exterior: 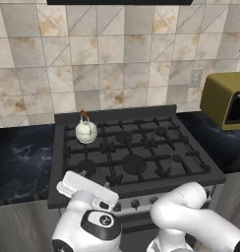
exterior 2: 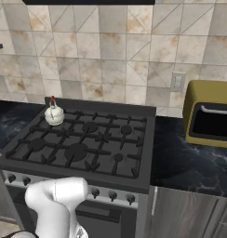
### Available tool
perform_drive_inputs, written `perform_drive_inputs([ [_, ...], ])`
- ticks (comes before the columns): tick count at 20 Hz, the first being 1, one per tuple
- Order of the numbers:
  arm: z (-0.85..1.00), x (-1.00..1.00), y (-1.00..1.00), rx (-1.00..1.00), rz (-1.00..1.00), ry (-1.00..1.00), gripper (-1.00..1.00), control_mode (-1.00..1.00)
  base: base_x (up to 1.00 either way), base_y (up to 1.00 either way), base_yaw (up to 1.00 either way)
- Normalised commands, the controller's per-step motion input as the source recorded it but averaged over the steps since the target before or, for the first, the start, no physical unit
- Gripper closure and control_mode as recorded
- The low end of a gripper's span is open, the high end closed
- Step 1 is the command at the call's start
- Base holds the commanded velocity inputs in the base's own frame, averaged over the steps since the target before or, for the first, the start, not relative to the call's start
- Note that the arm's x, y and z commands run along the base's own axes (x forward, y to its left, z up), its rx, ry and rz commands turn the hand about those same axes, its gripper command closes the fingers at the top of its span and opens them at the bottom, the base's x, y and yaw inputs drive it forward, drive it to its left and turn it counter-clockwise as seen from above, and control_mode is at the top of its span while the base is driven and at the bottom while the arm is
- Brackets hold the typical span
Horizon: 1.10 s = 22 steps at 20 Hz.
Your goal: The kettle is done boiling. Turn off the stove, then wait for 300 timesteps before moving the kettle to the dining table.
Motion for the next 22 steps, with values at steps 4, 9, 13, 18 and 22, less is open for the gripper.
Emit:
perform_drive_inputs([
  [4,0.19,0.02,-0.11,0.09,0.08,0.23,-1.0,-1.0,0.0,0.0,0.0],
  [9,0.17,0.13,-0.06,0.07,0.08,0.21,-1.0,-1.0,0.0,0.0,0.0],
  [13,0.07,0.23,-0.08,0.07,0.12,0.18,-1.0,-1.0,0.0,0.0,0.0],
  [18,0.12,0.25,-0.08,0.07,0.13,0.18,-1.0,-1.0,0.0,0.0,0.0],
  [22,0.15,0.26,-0.06,0.07,0.11,0.16,-1.0,-1.0,0.0,0.0,0.0],
])
